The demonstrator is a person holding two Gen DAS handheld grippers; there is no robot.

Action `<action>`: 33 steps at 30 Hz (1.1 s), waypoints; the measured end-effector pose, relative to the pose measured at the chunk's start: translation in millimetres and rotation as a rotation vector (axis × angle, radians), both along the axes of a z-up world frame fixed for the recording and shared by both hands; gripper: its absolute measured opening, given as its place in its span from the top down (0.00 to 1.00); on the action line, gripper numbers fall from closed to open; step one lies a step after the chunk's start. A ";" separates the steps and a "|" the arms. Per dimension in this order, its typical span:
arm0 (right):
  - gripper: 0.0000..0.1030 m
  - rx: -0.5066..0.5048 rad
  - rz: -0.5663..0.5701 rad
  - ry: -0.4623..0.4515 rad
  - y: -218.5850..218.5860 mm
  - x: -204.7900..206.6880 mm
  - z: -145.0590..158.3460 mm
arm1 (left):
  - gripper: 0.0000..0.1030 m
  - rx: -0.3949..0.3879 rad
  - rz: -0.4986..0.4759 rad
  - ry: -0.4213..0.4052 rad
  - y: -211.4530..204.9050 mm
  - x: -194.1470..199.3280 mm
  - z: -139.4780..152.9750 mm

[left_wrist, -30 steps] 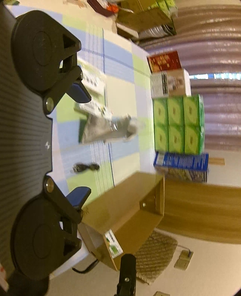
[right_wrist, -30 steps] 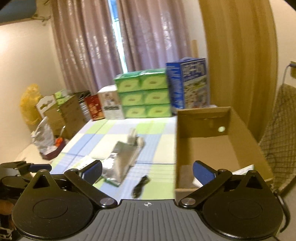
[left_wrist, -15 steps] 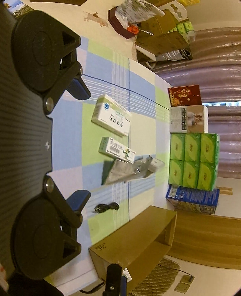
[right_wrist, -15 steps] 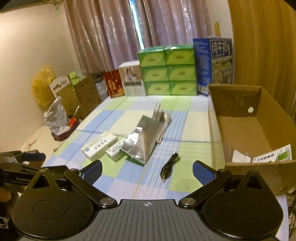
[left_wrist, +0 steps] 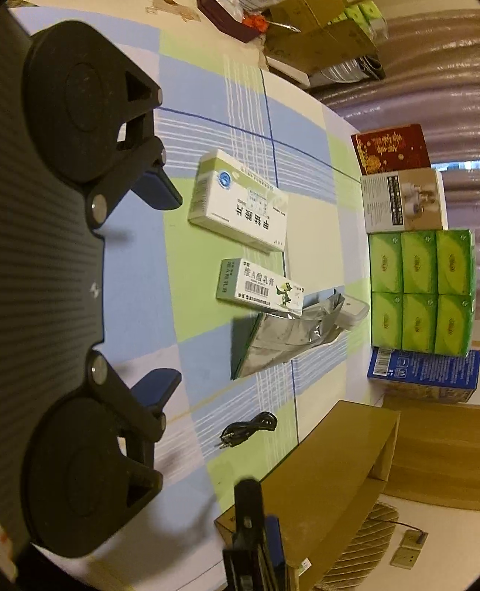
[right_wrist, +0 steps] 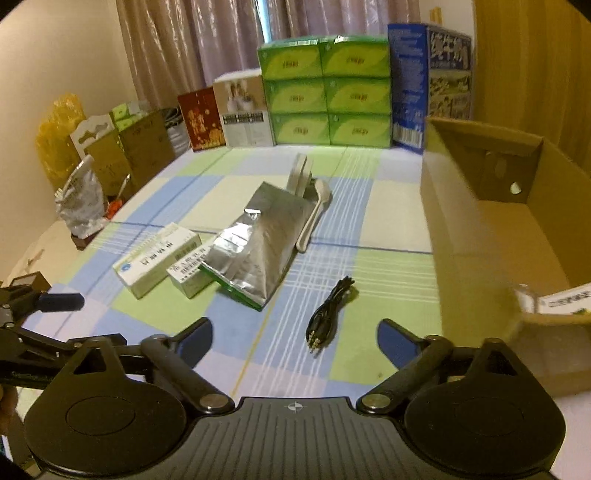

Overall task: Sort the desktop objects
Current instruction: 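Grasp the white-green ointment box with the left gripper while the right gripper grasps the black cable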

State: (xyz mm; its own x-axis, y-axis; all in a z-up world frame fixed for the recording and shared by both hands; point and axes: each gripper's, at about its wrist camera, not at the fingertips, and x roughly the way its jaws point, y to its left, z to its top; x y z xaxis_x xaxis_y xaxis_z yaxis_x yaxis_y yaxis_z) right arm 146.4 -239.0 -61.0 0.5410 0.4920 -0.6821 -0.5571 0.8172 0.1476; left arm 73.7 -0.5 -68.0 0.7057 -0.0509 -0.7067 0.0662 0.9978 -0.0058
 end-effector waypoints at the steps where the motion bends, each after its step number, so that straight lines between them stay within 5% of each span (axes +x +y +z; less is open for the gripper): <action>1: 0.18 -0.005 -0.001 0.008 2.9 5.2 -5.0 | 0.14 -0.003 -0.008 -0.002 0.3 4.6 -1.5; 6: 0.38 -0.041 -0.025 0.050 12.2 30.7 -24.5 | 0.22 -0.015 -0.037 0.008 3.6 31.2 -14.0; 17: 0.52 -0.090 -0.024 0.061 31.2 58.1 -40.4 | 0.36 -0.032 -0.105 0.016 0.5 77.5 -31.3; 33: 0.58 -0.109 -0.059 0.106 31.9 73.9 -48.7 | 0.48 0.046 -0.102 0.041 -8.1 118.3 -56.5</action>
